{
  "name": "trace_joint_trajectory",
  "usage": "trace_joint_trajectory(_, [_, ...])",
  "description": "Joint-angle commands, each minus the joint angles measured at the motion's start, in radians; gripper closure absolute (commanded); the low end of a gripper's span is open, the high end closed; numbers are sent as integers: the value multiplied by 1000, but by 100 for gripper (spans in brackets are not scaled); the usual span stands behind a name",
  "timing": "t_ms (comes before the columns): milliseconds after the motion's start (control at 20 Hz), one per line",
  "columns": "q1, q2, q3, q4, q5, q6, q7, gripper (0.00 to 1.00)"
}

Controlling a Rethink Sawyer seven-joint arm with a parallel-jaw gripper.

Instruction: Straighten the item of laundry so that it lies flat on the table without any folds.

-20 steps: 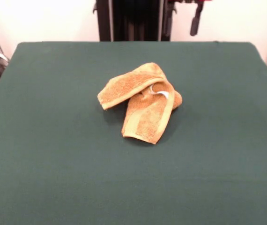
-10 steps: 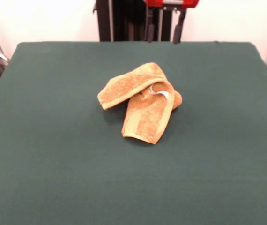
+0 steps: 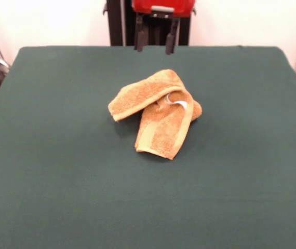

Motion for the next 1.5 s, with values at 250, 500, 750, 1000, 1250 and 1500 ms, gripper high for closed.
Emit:
trace_joint_trajectory(250, [24,46,-71,139,157,-138,397,0])
trace_joint_trajectory(500, [27,67,-57,193,192,-206,413,0])
trace_joint_trajectory(750, [0,101,4,245,221,-293,434,0])
trace_joint_trajectory(1000, [37,100,22,242,255,-317,459,0])
trace_joint_trajectory(1250, [63,133,40,209,291,-322,460,0])
trace_joint_trajectory(1500, [70,170,55,211,317,-336,462,0])
